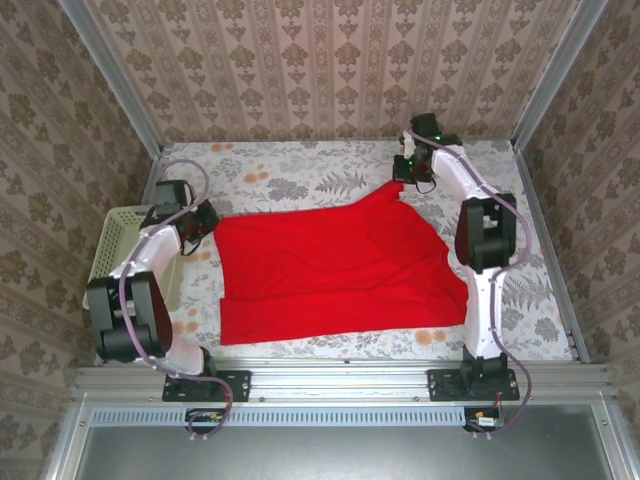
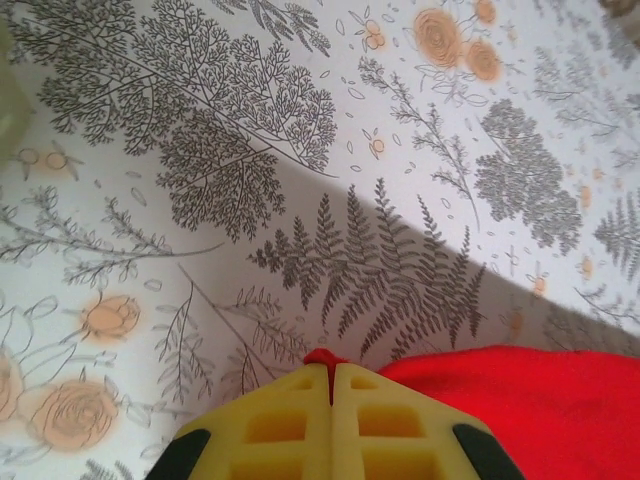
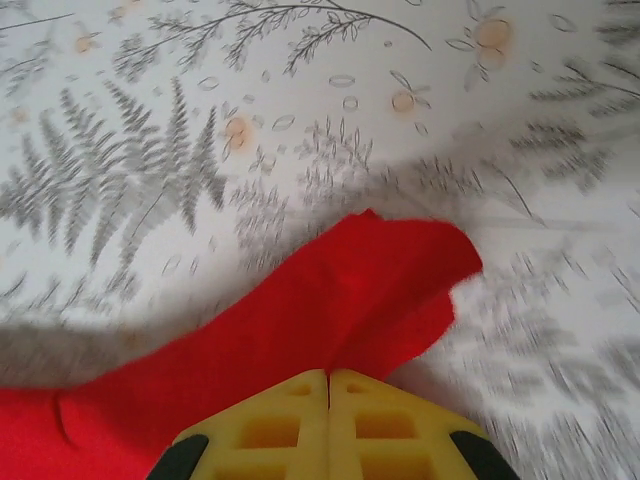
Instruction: Fold the inside-out t-shirt
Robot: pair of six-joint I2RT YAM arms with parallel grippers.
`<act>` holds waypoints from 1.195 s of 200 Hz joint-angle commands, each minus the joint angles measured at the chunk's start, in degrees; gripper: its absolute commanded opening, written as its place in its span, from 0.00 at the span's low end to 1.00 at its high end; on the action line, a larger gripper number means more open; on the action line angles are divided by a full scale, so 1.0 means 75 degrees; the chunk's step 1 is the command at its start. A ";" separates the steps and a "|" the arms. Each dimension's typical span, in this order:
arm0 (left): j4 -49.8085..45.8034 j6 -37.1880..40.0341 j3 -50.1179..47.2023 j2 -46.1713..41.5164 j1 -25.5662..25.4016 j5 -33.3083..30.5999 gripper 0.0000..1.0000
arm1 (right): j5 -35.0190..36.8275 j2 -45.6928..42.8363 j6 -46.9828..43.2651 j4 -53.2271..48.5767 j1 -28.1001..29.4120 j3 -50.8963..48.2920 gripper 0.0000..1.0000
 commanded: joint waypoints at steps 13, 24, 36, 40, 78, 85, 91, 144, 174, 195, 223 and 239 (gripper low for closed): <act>-0.0055 -0.0456 -0.1169 -0.1559 -0.0012 0.0645 0.00 | 0.0269 -0.2857 0.0784 0.1792 0.0019 -0.3355 0.00; -0.0336 -0.0579 -0.1666 -0.2245 -0.0067 0.0482 0.00 | 0.0259 -0.3760 0.1223 0.2193 0.0018 -0.4678 0.00; -0.0683 -0.0673 -0.2239 -0.3001 -0.0159 0.0326 0.00 | 0.0033 -0.4673 0.1716 0.2650 0.0021 -0.5983 0.00; -0.0803 -0.0687 -0.2438 -0.3240 -0.0186 0.0286 0.00 | -0.0080 -0.4945 0.1815 0.2721 0.0029 -0.6340 0.00; -0.2124 -0.1156 -0.4046 -0.5414 -0.0424 0.0106 0.00 | 0.0189 -0.7505 0.2565 0.2337 0.0066 -0.9199 0.01; -0.2456 -0.1255 -0.4242 -0.5722 -0.0439 -0.0013 0.00 | 0.0312 -0.7902 0.2735 0.2193 0.0046 -0.9597 0.06; -0.2707 -0.1319 -0.4416 -0.5947 -0.0435 -0.0119 0.00 | 0.0435 -0.8238 0.2872 0.2022 0.0035 -0.9838 0.14; -0.2515 -0.1387 -0.4850 -0.5800 -0.0435 -0.0191 0.00 | 0.0832 -0.8534 0.2713 0.1812 -0.0393 -0.9785 0.48; -0.2343 -0.1172 -0.4553 -0.5305 -0.0435 -0.0178 0.00 | 0.1110 -0.7271 0.2398 0.1815 -0.0459 -0.8717 0.48; -0.2227 -0.1173 -0.4538 -0.5311 -0.0444 -0.0119 0.00 | 0.1270 -0.6471 0.2479 0.1806 -0.0646 -0.8370 0.47; -0.2111 -0.1173 -0.4570 -0.5291 -0.0464 -0.0119 0.00 | 0.0493 -0.5872 0.2351 0.2250 -0.0441 -0.8142 0.49; -0.2040 -0.1177 -0.4547 -0.5210 -0.0473 -0.0085 0.00 | 0.0772 -0.5605 0.2027 0.2059 0.0180 -0.7734 0.56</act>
